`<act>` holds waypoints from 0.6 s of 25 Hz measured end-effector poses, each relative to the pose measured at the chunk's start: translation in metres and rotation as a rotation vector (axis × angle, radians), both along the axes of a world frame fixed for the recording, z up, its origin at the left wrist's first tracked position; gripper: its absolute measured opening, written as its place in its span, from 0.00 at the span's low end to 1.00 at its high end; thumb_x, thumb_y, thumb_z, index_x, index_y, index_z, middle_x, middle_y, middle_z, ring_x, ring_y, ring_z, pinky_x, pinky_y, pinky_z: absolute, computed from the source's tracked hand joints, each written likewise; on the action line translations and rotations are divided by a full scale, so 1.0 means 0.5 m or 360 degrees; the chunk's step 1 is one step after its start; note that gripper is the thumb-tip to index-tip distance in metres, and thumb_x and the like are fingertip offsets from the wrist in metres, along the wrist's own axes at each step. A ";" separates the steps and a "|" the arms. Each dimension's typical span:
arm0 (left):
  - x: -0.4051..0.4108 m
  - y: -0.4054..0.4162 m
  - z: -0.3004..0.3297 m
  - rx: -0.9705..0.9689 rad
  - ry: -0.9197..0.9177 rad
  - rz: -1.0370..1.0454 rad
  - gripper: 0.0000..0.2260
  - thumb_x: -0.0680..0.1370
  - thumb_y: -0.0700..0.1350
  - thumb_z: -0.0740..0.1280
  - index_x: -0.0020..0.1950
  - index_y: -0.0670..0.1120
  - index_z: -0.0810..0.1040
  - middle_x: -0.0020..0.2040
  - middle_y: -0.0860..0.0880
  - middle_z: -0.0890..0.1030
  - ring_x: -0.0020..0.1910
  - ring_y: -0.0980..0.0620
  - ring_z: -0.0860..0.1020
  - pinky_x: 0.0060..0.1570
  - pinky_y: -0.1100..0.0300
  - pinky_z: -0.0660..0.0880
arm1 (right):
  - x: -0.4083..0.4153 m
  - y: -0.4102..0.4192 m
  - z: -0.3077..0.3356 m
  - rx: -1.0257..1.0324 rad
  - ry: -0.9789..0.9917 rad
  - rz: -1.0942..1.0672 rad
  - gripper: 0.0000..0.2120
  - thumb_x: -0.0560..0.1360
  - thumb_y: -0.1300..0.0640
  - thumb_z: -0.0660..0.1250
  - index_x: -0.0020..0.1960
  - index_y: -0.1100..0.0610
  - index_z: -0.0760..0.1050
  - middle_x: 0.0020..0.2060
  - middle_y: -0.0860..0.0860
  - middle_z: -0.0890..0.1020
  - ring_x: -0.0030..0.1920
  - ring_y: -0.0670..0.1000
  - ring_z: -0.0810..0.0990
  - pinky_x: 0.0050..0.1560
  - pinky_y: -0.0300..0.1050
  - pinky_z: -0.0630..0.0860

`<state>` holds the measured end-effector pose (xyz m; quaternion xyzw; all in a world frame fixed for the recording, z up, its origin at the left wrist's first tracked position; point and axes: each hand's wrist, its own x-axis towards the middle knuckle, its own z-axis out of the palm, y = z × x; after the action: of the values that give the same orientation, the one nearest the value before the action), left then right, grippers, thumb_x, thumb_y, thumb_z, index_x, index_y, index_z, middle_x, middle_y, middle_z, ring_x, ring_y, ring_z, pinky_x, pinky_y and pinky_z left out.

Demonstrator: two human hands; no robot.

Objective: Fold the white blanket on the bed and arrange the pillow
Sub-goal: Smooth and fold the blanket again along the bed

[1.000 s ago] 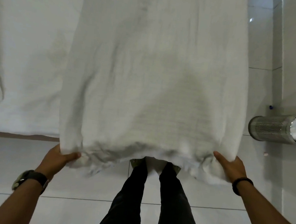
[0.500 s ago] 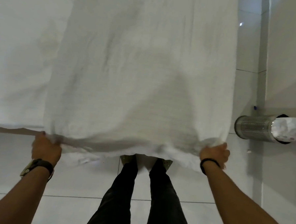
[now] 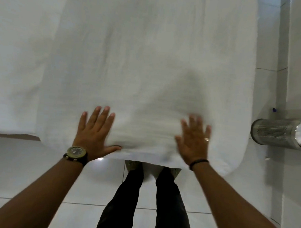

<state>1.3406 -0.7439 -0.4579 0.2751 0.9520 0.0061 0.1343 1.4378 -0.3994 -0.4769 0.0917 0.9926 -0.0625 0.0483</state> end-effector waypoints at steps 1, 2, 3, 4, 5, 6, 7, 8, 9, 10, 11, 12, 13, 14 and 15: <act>-0.004 -0.032 0.003 -0.0037 -0.0034 0.0031 0.51 0.67 0.77 0.54 0.80 0.45 0.54 0.81 0.43 0.51 0.80 0.42 0.46 0.74 0.36 0.46 | 0.040 0.065 0.002 0.0025 -0.0072 -0.0101 0.31 0.79 0.36 0.47 0.76 0.51 0.59 0.77 0.56 0.62 0.77 0.60 0.57 0.72 0.68 0.50; -0.008 -0.047 0.009 -0.0061 -0.0093 0.0089 0.51 0.67 0.78 0.53 0.80 0.45 0.52 0.81 0.43 0.49 0.80 0.42 0.45 0.74 0.36 0.45 | 0.069 0.108 0.011 0.0011 -0.0155 -0.0246 0.33 0.79 0.35 0.45 0.78 0.52 0.57 0.78 0.55 0.58 0.78 0.59 0.53 0.72 0.69 0.48; -0.012 -0.048 0.015 -0.0076 -0.0156 0.0154 0.51 0.68 0.78 0.51 0.80 0.45 0.49 0.81 0.44 0.46 0.80 0.42 0.43 0.75 0.37 0.44 | 0.078 0.122 0.024 -0.0028 -0.0227 -0.0464 0.36 0.78 0.32 0.42 0.79 0.52 0.54 0.79 0.56 0.54 0.78 0.59 0.50 0.72 0.71 0.47; -0.013 -0.038 0.022 -0.0083 -0.0203 0.0227 0.50 0.69 0.77 0.50 0.80 0.46 0.47 0.81 0.44 0.45 0.79 0.43 0.42 0.75 0.37 0.43 | 0.066 0.112 0.036 -0.0091 -0.0252 -0.0730 0.40 0.76 0.29 0.39 0.79 0.53 0.52 0.79 0.57 0.51 0.79 0.58 0.48 0.72 0.72 0.47; -0.017 -0.021 0.027 -0.0066 -0.0220 0.0307 0.48 0.71 0.76 0.48 0.80 0.46 0.46 0.81 0.44 0.43 0.79 0.43 0.40 0.74 0.37 0.42 | 0.036 0.089 0.050 -0.0198 -0.0207 -0.0955 0.44 0.74 0.27 0.37 0.79 0.55 0.51 0.79 0.59 0.51 0.79 0.59 0.48 0.71 0.73 0.47; -0.026 0.000 0.029 -0.0023 -0.0215 0.0369 0.46 0.72 0.74 0.48 0.80 0.46 0.46 0.81 0.44 0.43 0.79 0.43 0.39 0.74 0.37 0.40 | -0.009 0.056 0.064 -0.0290 -0.0103 -0.1001 0.45 0.74 0.26 0.37 0.78 0.57 0.54 0.78 0.61 0.54 0.78 0.59 0.50 0.71 0.72 0.48; -0.040 0.024 0.028 0.0027 -0.0192 0.0382 0.44 0.74 0.72 0.48 0.80 0.46 0.46 0.81 0.44 0.43 0.79 0.42 0.39 0.73 0.38 0.39 | -0.065 0.009 0.076 -0.0332 0.0028 -0.0854 0.42 0.76 0.29 0.39 0.77 0.57 0.58 0.77 0.62 0.58 0.78 0.60 0.52 0.72 0.70 0.49; -0.062 0.053 0.027 0.0077 -0.0162 0.0337 0.41 0.75 0.70 0.49 0.80 0.46 0.47 0.81 0.43 0.43 0.79 0.42 0.40 0.73 0.38 0.39 | -0.126 -0.051 0.085 -0.0346 0.0147 -0.0583 0.36 0.78 0.33 0.42 0.75 0.56 0.62 0.75 0.62 0.63 0.76 0.59 0.55 0.72 0.68 0.49; -0.092 0.083 0.021 0.0116 -0.0117 0.0249 0.39 0.76 0.68 0.49 0.80 0.46 0.48 0.81 0.43 0.45 0.79 0.42 0.41 0.74 0.38 0.40 | -0.186 -0.117 0.084 -0.0326 0.0216 -0.0265 0.31 0.80 0.37 0.45 0.73 0.55 0.64 0.74 0.61 0.66 0.76 0.59 0.58 0.72 0.66 0.50; -0.124 0.110 0.020 0.0144 -0.0068 0.0160 0.38 0.77 0.67 0.48 0.80 0.45 0.50 0.81 0.43 0.47 0.79 0.42 0.42 0.74 0.37 0.41 | -0.238 -0.174 0.078 -0.0317 0.0228 -0.0006 0.28 0.81 0.39 0.47 0.73 0.54 0.67 0.74 0.60 0.67 0.76 0.60 0.59 0.72 0.68 0.51; -0.164 0.133 0.019 0.0164 -0.0019 0.0097 0.38 0.77 0.67 0.48 0.80 0.45 0.51 0.81 0.44 0.49 0.79 0.43 0.44 0.74 0.37 0.42 | -0.285 -0.199 0.073 -0.0329 0.0188 0.0177 0.27 0.81 0.41 0.50 0.72 0.54 0.68 0.74 0.58 0.67 0.76 0.60 0.61 0.71 0.71 0.53; -0.217 0.149 0.017 0.0157 0.0013 0.0081 0.40 0.75 0.69 0.48 0.80 0.46 0.52 0.81 0.44 0.50 0.80 0.43 0.46 0.74 0.37 0.42 | -0.330 -0.181 0.059 -0.0309 0.0162 0.0245 0.28 0.79 0.41 0.52 0.72 0.53 0.69 0.75 0.57 0.67 0.76 0.60 0.62 0.70 0.74 0.54; -0.275 0.156 0.018 0.0115 0.0029 0.0101 0.43 0.73 0.72 0.47 0.80 0.47 0.50 0.81 0.46 0.48 0.80 0.45 0.45 0.74 0.36 0.41 | -0.357 -0.128 0.041 -0.0250 0.0177 0.0168 0.30 0.77 0.38 0.53 0.73 0.53 0.69 0.75 0.57 0.66 0.76 0.60 0.62 0.69 0.74 0.54; -0.343 0.160 0.015 0.0051 0.0017 0.0161 0.46 0.71 0.76 0.46 0.80 0.48 0.46 0.81 0.48 0.44 0.79 0.46 0.42 0.73 0.36 0.39 | -0.375 -0.049 0.019 -0.0130 0.0155 0.0043 0.33 0.76 0.34 0.53 0.74 0.53 0.67 0.76 0.56 0.64 0.76 0.59 0.60 0.71 0.72 0.53; -0.405 0.157 0.011 -0.0023 0.0001 0.0258 0.50 0.68 0.80 0.44 0.80 0.50 0.41 0.81 0.50 0.40 0.79 0.47 0.38 0.73 0.35 0.37 | -0.381 0.036 0.001 -0.0007 0.0099 -0.0086 0.38 0.75 0.30 0.51 0.75 0.52 0.64 0.78 0.55 0.60 0.77 0.59 0.57 0.72 0.70 0.50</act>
<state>1.1380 -0.6655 -0.4523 0.1962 0.9712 0.0098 0.1350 1.2473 -0.3814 -0.4763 0.1165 0.9907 -0.0687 0.0160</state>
